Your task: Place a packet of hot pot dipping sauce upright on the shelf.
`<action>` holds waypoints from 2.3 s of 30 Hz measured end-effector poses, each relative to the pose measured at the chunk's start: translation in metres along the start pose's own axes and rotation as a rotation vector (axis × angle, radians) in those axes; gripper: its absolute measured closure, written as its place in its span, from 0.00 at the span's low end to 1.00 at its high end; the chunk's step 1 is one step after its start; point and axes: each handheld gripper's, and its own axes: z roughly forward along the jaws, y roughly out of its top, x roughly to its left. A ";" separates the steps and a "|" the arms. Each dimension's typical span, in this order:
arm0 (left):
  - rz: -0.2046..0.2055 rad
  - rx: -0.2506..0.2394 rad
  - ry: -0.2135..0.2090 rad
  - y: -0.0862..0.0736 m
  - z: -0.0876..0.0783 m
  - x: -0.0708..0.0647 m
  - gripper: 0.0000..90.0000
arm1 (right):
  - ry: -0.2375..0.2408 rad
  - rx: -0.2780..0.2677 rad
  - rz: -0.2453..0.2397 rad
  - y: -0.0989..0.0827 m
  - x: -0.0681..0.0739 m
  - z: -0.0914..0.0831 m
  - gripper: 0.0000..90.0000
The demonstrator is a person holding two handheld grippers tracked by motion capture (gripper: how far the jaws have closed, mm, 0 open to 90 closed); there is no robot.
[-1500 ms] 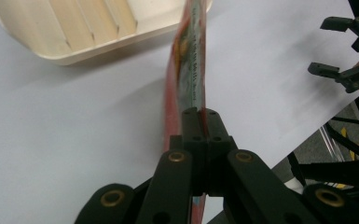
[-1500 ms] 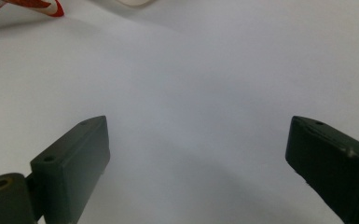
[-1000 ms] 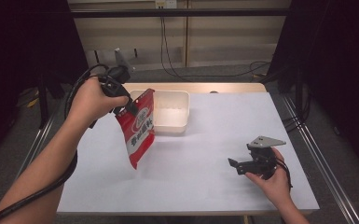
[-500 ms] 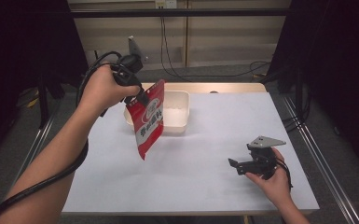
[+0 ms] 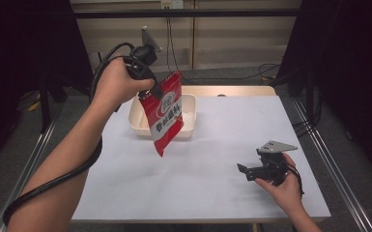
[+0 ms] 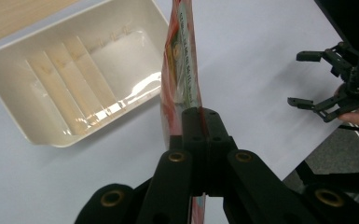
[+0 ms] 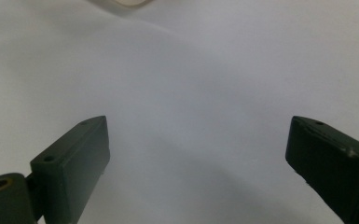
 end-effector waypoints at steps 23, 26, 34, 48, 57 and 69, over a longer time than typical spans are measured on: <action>0.033 -0.007 0.042 0.035 0.006 -0.008 1.00 | 0.013 0.003 -0.004 0.000 0.001 0.001 0.07; 0.039 -0.015 0.049 0.038 0.008 -0.009 1.00 | 0.011 0.001 -0.006 0.001 0.001 0.000 0.07; 0.065 -0.032 0.052 0.049 0.018 -0.003 1.00 | 0.011 0.000 -0.013 0.000 0.001 0.000 0.07; 0.094 -0.037 0.068 0.062 0.024 0.001 1.00 | 0.014 -0.001 -0.019 0.001 0.002 0.002 0.07; 0.132 -0.025 0.071 0.070 0.030 0.005 1.00 | 0.016 -0.001 -0.010 0.000 0.001 0.001 0.07; 0.173 -0.037 0.094 0.078 0.034 0.007 1.00 | 0.024 -0.005 -0.013 0.001 0.001 0.001 0.07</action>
